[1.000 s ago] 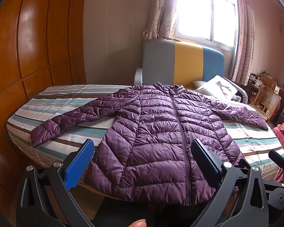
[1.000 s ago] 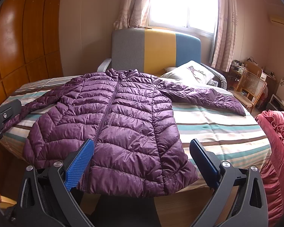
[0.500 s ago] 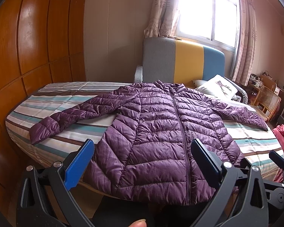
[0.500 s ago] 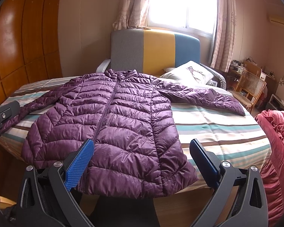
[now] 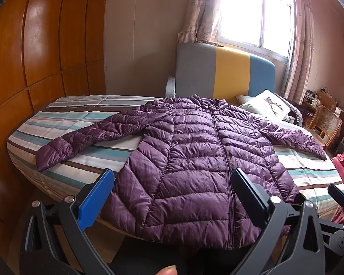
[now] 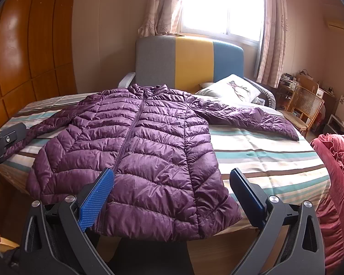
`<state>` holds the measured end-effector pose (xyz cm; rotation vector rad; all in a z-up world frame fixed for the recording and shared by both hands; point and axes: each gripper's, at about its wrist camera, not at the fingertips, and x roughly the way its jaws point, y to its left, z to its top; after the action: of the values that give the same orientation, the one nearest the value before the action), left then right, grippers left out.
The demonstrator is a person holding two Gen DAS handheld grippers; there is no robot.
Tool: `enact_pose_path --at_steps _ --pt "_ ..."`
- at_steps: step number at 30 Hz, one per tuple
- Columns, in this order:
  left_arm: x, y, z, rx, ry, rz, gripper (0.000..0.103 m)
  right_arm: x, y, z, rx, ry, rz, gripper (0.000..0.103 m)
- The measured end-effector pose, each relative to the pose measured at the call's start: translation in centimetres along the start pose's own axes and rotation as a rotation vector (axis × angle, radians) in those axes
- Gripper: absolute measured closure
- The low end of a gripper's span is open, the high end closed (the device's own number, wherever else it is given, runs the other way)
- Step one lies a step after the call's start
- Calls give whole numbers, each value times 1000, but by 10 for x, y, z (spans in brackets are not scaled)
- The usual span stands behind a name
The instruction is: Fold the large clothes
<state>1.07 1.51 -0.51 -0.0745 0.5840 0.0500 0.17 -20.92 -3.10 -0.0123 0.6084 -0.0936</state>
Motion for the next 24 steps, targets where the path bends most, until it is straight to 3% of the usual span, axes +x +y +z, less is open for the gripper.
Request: enact_pose_path --at_steps 10,15,20,24 --pt "13 -4 1 14 10 21 2 3 0 0 4 6 -2 3" --pt "22 -3 1 7 30 -7 2 14 -3 1 18 35 -13 3" --pt "52 -5 1 -1 85 -103 2 43 -14 6 48 98 -15 3" --pt "97 -18 11 58 154 -118 2 82 -33 14 87 154 -50 3"
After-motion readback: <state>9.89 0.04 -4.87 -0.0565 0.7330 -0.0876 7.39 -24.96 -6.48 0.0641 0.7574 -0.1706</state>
